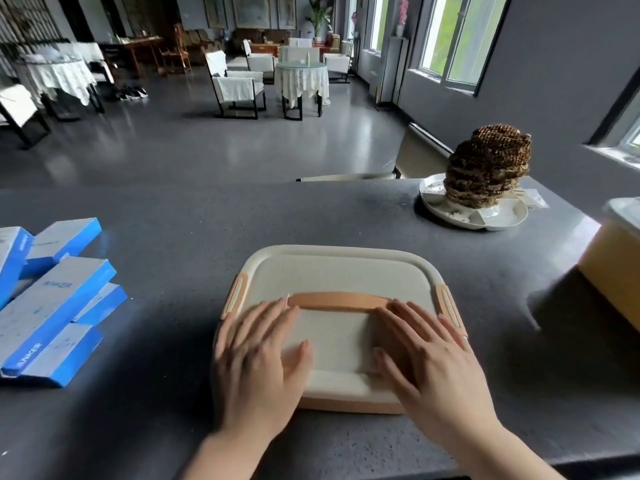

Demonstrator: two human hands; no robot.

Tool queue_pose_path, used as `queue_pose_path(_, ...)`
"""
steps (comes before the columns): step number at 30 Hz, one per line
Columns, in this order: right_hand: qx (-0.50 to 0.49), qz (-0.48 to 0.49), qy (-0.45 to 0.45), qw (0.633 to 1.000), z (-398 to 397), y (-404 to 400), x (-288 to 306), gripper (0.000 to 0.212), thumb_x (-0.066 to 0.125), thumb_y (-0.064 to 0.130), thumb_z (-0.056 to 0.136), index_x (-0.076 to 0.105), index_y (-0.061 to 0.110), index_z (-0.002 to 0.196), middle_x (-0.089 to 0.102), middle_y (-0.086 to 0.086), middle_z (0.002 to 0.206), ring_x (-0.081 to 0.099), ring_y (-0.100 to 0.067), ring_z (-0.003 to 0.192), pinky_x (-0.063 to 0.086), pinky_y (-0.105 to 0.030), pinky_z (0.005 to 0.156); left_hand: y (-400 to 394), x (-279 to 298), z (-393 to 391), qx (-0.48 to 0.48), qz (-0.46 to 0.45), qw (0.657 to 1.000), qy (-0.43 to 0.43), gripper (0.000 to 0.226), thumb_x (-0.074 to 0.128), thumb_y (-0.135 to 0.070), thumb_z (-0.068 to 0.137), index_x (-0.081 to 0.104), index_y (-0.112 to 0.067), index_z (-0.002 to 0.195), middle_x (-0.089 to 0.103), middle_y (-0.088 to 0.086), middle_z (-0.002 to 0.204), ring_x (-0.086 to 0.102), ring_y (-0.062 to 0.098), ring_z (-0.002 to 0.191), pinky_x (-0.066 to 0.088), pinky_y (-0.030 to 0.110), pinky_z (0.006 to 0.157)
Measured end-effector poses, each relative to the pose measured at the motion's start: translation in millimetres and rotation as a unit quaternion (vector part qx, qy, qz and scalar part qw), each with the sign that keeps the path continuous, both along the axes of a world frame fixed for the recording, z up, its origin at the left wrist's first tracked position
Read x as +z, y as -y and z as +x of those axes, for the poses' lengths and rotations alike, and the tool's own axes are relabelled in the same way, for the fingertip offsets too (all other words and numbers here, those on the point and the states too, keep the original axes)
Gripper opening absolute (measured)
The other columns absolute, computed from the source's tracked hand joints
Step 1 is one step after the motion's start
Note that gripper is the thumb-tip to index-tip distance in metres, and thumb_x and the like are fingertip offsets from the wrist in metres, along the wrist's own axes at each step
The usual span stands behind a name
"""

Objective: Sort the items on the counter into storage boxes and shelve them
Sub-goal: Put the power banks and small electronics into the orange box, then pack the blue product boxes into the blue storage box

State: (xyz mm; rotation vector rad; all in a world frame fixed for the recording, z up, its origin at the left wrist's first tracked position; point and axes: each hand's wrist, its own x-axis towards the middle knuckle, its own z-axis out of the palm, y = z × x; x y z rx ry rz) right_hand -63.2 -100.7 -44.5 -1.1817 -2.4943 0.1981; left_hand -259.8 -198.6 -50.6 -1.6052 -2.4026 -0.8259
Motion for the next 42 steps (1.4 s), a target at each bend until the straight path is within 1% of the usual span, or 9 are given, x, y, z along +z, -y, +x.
queue_pose_path(4, -0.024, 0.016, -0.024, 0.999, -4.0, -2.2, -2.3, 0.057, 0.043, 0.056, 0.082, 0.058, 0.032, 0.131, 0.053, 0.011, 0.140, 0.046, -0.013, 0.132, 0.037, -0.040, 0.109, -8.0, 0.4, -8.8, 0.007, -0.009, 1.000, -0.006, 0.053, 0.042, -0.049, 0.080, 0.067, -0.025, 0.120, 0.060, -0.009, 0.129, 0.054, 0.015, 0.122, 0.036, 0.042, 0.106)
queue_pose_path(10, -0.020, 0.042, -0.037, 0.998, -21.1, -37.1, -7.5, 0.058, 0.048, 0.064, 0.082, 0.060, 0.032, 0.128, 0.055, 0.013, 0.137, 0.045, -0.008, 0.132, 0.035, -0.034, 0.110, -39.3, 1.7, -25.9, 0.013, -0.020, 1.000, -0.010, 0.054, 0.041, -0.050, 0.079, 0.067, -0.025, 0.120, 0.061, -0.009, 0.130, 0.054, 0.014, 0.123, 0.038, 0.045, 0.105)
queue_pose_path(14, -0.014, 0.067, -0.052, 0.996, -46.6, -83.8, -7.8, 0.054, 0.048, 0.064, 0.083, 0.065, 0.032, 0.123, 0.059, 0.015, 0.131, 0.049, -0.007, 0.127, 0.035, -0.028, 0.109, -77.9, 2.7, -46.5, 0.028, -0.031, 0.999, -0.011, 0.060, 0.034, -0.053, 0.078, 0.064, -0.027, 0.122, 0.058, -0.010, 0.133, 0.050, 0.012, 0.126, 0.033, 0.043, 0.109)
queue_pose_path(19, -0.001, 0.085, -0.069, 0.994, -88.3, -149.7, -8.6, 0.040, 0.048, 0.051, 0.085, 0.067, 0.031, 0.115, 0.064, 0.016, 0.123, 0.056, -0.008, 0.118, 0.042, -0.028, 0.101, -136.3, 4.6, -83.7, 0.037, -0.047, 0.998, -0.030, 0.069, 0.026, -0.059, 0.074, 0.058, -0.031, 0.129, 0.051, -0.012, 0.140, 0.042, 0.008, 0.132, 0.021, 0.038, 0.114)
queue_pose_path(23, -0.002, 0.073, -0.056, 0.996, -121.0, -201.5, -8.5, 0.044, 0.046, 0.055, 0.085, 0.065, 0.034, 0.119, 0.062, 0.016, 0.126, 0.053, -0.007, 0.121, 0.041, -0.027, 0.103, -185.5, 3.0, -116.6, 0.042, -0.083, 0.995, -0.046, 0.072, 0.028, -0.065, 0.075, 0.044, -0.036, 0.138, 0.038, -0.015, 0.149, 0.028, 0.006, 0.138, 0.010, 0.035, 0.115)
queue_pose_path(28, 0.007, 0.066, -0.025, 0.997, -152.4, -264.8, -5.8, 0.056, 0.037, 0.067, 0.085, 0.057, 0.035, 0.127, 0.056, 0.016, 0.133, 0.047, -0.007, 0.127, 0.036, -0.028, 0.108, -244.9, 0.8, -142.6, 0.063, -0.093, 0.992, -0.055, 0.073, 0.025, -0.071, 0.079, 0.037, -0.035, 0.141, 0.033, -0.013, 0.151, 0.023, 0.010, 0.140, 0.009, 0.040, 0.115)
queue_pose_path(36, 0.002, 0.077, 0.030, 0.997, -189.4, -345.0, -8.0, 0.049, 0.036, 0.053, 0.094, 0.046, 0.038, 0.139, 0.044, 0.018, 0.145, 0.032, -0.003, 0.138, 0.019, -0.030, 0.116, -323.1, -0.5, -170.6, 0.084, -0.096, 0.991, -0.039, 0.068, 0.032, -0.068, 0.084, 0.032, -0.034, 0.143, 0.028, -0.012, 0.153, 0.019, 0.011, 0.142, 0.006, 0.044, 0.116)
queue_pose_path(39, -0.034, 0.076, 0.046, 0.995, -194.1, -353.1, -10.9, 0.046, 0.034, 0.052, 0.095, 0.041, 0.043, 0.141, 0.041, 0.019, 0.147, 0.030, -0.005, 0.138, 0.018, -0.029, 0.111, -335.0, 0.4, -173.0, 0.091, -0.094, 0.991, -0.037, 0.070, 0.024, -0.067, 0.081, 0.035, -0.033, 0.141, 0.032, -0.013, 0.151, 0.022, 0.012, 0.140, 0.006, 0.043, 0.116)
queue_pose_path(42, -0.076, 0.070, 0.053, 0.993, -196.4, -344.5, -14.1, 0.045, 0.031, 0.051, 0.097, 0.037, 0.043, 0.141, 0.040, 0.017, 0.147, 0.029, -0.010, 0.137, 0.017, -0.031, 0.110, -334.1, 1.4, -174.5, 0.083, -0.097, 0.991, -0.032, 0.068, 0.027, -0.066, 0.083, 0.035, -0.033, 0.142, 0.031, -0.012, 0.152, 0.022, 0.012, 0.141, 0.006, 0.043, 0.116)
